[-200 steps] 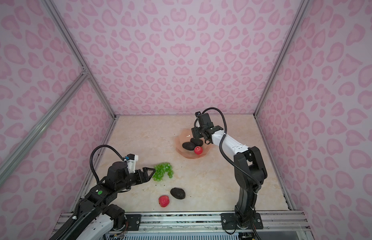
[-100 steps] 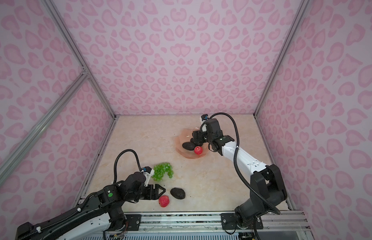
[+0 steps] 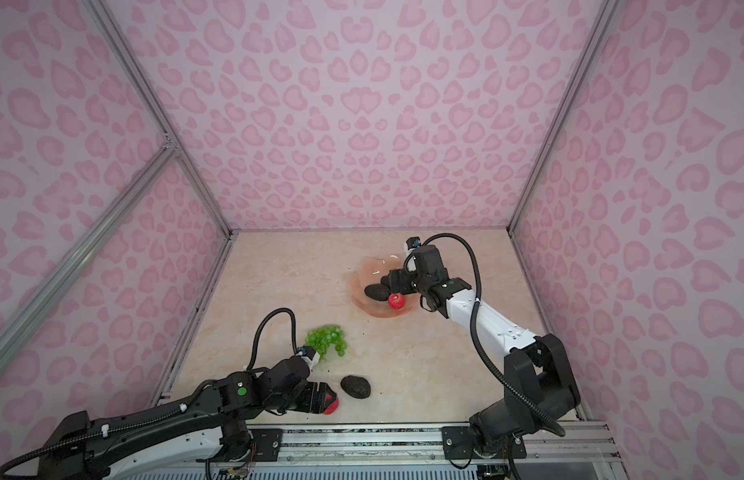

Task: Place and organize the fake fruits in the fruit bowl
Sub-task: 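Grasp the second red apple with the left gripper and lower it into the bowl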

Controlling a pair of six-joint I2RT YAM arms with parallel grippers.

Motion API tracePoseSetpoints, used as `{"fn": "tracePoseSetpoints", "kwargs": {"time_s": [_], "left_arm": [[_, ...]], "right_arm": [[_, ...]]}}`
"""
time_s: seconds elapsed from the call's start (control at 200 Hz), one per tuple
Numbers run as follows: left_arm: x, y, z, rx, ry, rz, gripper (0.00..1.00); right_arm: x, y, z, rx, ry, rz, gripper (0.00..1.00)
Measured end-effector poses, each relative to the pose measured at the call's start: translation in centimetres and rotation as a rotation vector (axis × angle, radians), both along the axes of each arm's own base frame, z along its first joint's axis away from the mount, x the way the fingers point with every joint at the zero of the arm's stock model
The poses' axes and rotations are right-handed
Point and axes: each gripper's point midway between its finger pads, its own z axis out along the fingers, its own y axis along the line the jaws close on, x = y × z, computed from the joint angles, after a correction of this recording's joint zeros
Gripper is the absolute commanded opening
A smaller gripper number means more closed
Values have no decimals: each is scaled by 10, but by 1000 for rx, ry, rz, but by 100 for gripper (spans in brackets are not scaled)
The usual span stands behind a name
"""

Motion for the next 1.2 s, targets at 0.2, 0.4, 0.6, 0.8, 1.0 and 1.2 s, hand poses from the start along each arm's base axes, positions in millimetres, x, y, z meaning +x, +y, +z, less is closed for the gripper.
{"fn": "tracePoseSetpoints", "kwargs": {"time_s": [0.2, 0.4, 0.6, 0.8, 1.0, 1.2], "left_arm": [[-1, -4, -6, 3, 2, -13, 64], [1, -4, -8, 15, -10, -15, 48], [9, -6, 7, 11, -69, -20, 46], [45, -17, 76, -61, -236, 4, 48], [116, -34, 135, -38, -397, 7, 48], [186, -69, 158, -25, -483, -53, 48]], "right_arm": [[0, -2, -2, -3, 1, -9, 95], [-1, -4, -6, -4, 11, -22, 95], [-4, -7, -7, -5, 14, -26, 94], [-6, -14, -3, 13, 9, -40, 94], [-19, -27, 14, 53, -24, -60, 94], [-42, -40, 30, 70, -64, -83, 95]]}}
